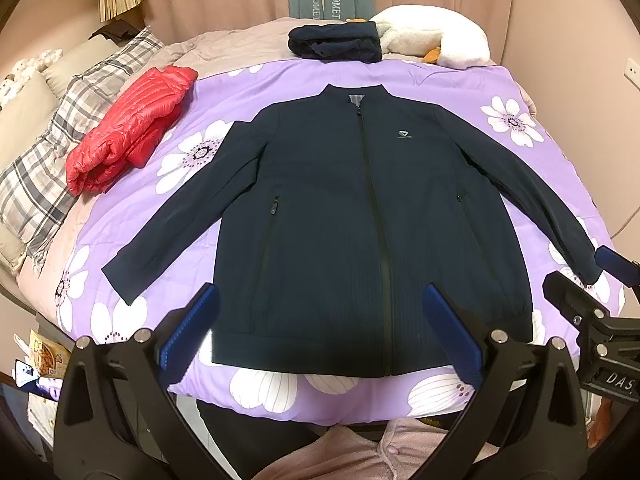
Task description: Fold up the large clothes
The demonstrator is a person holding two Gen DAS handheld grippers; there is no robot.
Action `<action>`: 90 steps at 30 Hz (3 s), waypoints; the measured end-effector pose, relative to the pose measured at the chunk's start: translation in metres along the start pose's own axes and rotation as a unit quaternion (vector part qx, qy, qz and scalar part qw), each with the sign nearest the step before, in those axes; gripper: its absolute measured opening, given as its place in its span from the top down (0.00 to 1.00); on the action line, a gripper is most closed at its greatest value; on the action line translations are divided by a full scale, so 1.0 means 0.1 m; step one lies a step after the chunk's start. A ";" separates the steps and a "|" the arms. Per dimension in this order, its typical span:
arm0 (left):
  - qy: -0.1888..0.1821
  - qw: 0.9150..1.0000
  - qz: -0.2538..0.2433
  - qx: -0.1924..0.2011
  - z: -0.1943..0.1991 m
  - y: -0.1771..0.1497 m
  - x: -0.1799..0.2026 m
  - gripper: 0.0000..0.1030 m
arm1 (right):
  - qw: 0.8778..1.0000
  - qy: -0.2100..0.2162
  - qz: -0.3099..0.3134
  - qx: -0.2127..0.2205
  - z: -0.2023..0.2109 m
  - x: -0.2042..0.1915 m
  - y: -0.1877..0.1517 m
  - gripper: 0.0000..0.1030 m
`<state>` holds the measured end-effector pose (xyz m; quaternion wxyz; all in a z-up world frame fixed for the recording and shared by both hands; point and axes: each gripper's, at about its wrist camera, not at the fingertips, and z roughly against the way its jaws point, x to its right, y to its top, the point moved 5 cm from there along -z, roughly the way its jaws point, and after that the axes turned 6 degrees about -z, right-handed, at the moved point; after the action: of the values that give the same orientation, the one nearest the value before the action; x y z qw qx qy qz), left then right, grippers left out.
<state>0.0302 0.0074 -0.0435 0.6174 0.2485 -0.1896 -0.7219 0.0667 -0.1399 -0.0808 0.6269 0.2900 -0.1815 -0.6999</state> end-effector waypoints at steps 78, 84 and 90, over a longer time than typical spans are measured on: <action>-0.146 0.767 0.618 0.090 -1.90 -1.78 -3.37 0.02 | 0.953 0.288 0.085 0.044 -0.80 -0.95 0.03 0.01; -0.153 0.758 0.626 0.103 -2.06 -1.70 -3.57 0.02 | 0.953 0.285 0.090 0.044 -0.83 -0.96 0.05 0.01; -0.136 0.769 0.617 0.104 -2.24 -1.50 -3.75 0.02 | 0.956 0.277 0.090 0.036 -0.91 -0.98 0.04 0.01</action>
<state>0.0866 0.4090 -0.2641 0.8681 0.0402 -0.4576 -0.1881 0.1322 -0.0346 -0.1310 0.7021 0.4774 -0.0512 -0.5259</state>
